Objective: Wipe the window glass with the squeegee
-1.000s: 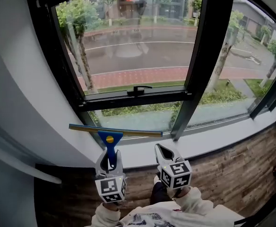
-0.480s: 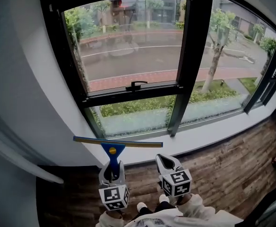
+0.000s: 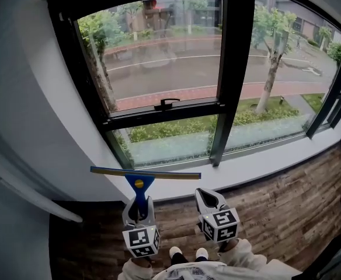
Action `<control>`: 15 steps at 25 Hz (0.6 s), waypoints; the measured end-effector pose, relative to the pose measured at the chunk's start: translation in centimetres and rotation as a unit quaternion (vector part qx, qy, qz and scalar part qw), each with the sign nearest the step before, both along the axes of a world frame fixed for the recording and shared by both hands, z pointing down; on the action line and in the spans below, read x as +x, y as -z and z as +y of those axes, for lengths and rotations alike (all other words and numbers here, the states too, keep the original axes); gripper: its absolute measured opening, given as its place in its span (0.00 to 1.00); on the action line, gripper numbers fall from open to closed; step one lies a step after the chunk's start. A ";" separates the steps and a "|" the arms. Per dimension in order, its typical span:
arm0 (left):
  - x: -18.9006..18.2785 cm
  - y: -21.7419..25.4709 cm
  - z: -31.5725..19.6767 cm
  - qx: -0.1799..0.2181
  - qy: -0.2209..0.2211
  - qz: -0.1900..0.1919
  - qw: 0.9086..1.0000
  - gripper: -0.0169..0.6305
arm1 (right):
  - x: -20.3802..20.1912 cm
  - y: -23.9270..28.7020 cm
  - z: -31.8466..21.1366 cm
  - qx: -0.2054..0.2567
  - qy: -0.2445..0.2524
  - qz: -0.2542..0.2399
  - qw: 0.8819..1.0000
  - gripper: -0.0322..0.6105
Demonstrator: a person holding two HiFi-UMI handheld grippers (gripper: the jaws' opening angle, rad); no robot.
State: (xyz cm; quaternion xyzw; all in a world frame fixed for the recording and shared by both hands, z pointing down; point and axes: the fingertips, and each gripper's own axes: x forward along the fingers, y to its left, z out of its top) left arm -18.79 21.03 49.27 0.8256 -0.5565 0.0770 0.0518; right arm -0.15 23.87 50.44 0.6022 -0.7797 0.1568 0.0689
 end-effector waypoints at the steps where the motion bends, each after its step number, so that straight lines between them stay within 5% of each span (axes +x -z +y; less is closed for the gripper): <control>1: 0.4 0.2 0.2 0.002 -0.001 -0.001 1.000 0.25 | 0.5 0.2 0.1 0.003 -0.002 -0.001 1.000 0.05; 15: 2.6 0.9 -1.3 0.016 -0.010 0.001 1.000 0.25 | 2.3 1.2 -1.3 0.022 -0.006 -0.005 1.000 0.05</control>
